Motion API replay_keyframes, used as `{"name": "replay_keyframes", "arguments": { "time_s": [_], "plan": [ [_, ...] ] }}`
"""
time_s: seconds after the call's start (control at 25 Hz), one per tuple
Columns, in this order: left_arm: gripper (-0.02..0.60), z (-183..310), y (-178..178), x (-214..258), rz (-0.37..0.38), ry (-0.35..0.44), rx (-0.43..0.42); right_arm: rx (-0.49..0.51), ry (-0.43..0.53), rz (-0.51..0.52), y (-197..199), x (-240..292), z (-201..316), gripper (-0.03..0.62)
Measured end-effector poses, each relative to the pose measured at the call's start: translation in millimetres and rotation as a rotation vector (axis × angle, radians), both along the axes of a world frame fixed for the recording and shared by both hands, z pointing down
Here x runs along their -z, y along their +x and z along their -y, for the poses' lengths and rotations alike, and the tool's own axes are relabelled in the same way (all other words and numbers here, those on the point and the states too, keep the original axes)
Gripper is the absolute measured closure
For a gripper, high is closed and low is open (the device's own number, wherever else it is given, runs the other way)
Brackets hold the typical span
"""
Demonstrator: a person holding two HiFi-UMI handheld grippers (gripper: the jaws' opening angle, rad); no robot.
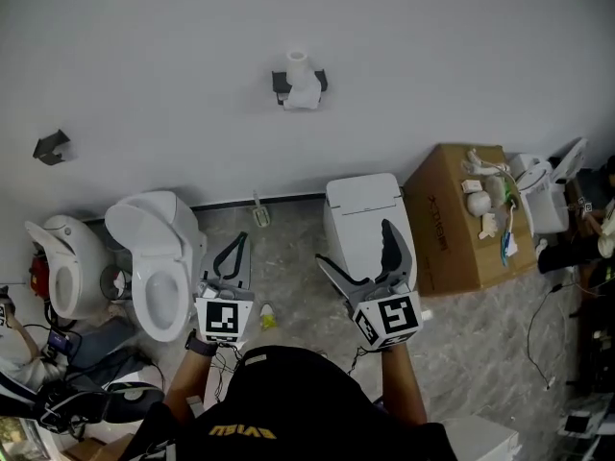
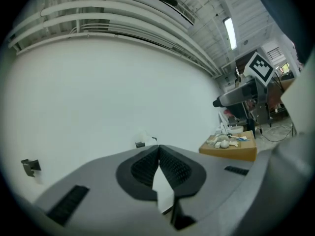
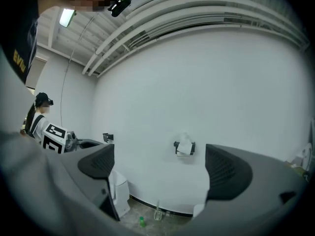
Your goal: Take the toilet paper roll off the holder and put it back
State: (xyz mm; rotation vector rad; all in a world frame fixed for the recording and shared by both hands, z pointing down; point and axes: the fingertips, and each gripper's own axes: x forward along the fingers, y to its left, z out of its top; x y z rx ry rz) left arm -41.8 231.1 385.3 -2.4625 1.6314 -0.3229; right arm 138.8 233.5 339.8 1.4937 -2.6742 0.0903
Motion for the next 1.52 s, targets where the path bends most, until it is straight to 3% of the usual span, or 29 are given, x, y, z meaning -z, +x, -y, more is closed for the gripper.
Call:
{"name": "replay_keyframes", "arguments": {
  "time_s": [0.32,0.56,0.88,1.04,1.2,1.36,1.52],
  "plan": [
    [0.570,67,-83,-8,-0.092,-0.030,0.010,-0.083,-0.014,-0.064,-51,5,68,0.026],
    [0.571,97,-101,-19,-0.122,-0.024,-0.050,-0.173,-0.030,-0.099,-55,-3,102,0.026],
    [0.571,137,-123,-32,-0.158,-0.061,-0.003,-0.176,-0.055,-0.100,-59,-15,153,0.027],
    [0.571,160,-118,-35,-0.144,-0.079,0.029,-0.117,-0.064,-0.015,-56,-11,191,0.028],
    [0.571,196,-110,-31,-0.133,-0.054,0.087,-0.074,-0.028,-0.042,-53,-17,240,0.028],
    [0.571,234,-76,-12,-0.183,-0.053,0.140,-0.026,-0.041,-0.055,-43,-25,286,0.028],
    [0.571,274,-34,-2,-0.099,-0.032,0.119,0.005,0.013,-0.119,-28,-17,326,0.028]
  ]
}}
